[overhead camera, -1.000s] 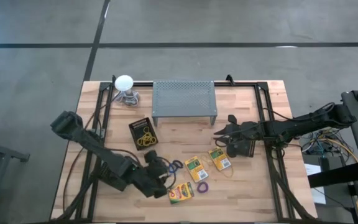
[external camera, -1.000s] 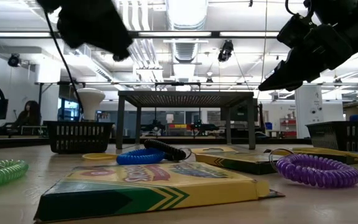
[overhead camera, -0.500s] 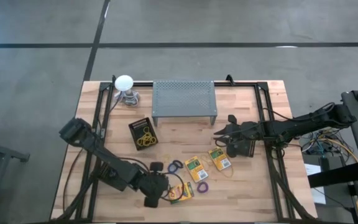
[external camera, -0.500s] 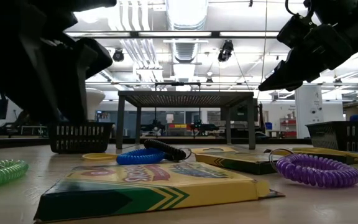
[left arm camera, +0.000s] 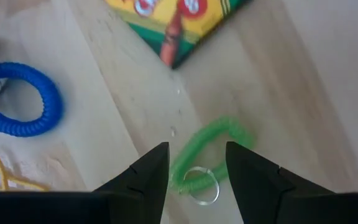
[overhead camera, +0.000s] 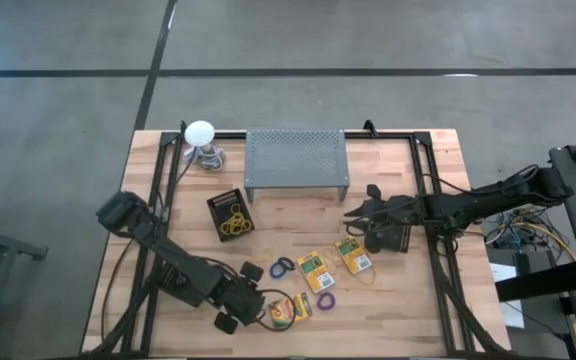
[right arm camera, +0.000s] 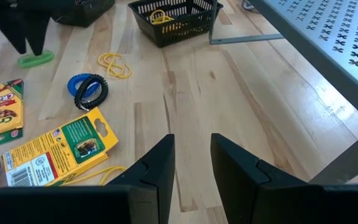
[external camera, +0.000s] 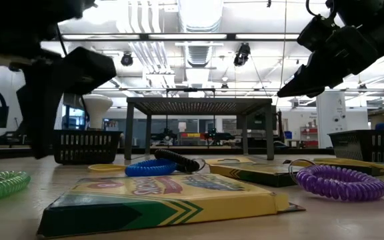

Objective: Pick & Place Office Desk Supplies
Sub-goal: Put the green spring keychain into the bottom black bin

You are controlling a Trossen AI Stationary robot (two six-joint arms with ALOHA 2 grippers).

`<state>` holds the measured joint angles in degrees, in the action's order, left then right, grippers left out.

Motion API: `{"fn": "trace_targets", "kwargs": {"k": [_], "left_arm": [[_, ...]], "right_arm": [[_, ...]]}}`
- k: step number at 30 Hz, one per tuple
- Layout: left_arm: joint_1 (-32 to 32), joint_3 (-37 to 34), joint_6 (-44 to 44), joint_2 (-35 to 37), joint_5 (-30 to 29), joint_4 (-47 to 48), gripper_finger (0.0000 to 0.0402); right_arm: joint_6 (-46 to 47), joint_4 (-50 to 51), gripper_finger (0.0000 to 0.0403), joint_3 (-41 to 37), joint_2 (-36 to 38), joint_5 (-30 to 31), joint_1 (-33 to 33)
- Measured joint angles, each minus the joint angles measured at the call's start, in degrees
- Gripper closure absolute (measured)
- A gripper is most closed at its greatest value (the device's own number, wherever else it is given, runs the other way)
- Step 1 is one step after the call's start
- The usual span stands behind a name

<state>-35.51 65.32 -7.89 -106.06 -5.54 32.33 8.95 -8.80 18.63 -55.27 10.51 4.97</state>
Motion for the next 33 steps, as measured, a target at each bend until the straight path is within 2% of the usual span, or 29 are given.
{"fn": "trace_targets", "kwargs": {"k": [7,18,22,28,31,33], "left_arm": [[0.08,-1.18,2.15,-1.15,-0.44,-0.68,0.0238],[0.52,-3.03,0.52,-1.33,-3.43,-2.93,0.0245],[0.52,-3.71,-1.76,-1.29,-2.80,-3.62,0.0286],[0.52,-3.81,-5.22,-1.18,-2.51,-3.40,0.0385],[0.63,-4.03,-9.50,-0.29,-3.44,-2.46,0.0386],[0.57,-4.22,-11.49,1.31,-6.03,-1.24,0.0383]], "right_arm": [[0.00,0.00,0.0303,0.00,-0.01,0.00,0.00],[0.00,0.00,0.0303,0.00,-0.02,0.00,0.00],[0.00,0.00,0.0303,0.00,0.00,0.02,0.00],[0.00,0.00,0.0303,0.00,-0.01,0.02,0.00],[0.00,0.00,0.0303,0.00,-0.02,0.02,0.00],[0.00,0.00,0.0303,0.00,-0.01,0.01,0.00]]}}
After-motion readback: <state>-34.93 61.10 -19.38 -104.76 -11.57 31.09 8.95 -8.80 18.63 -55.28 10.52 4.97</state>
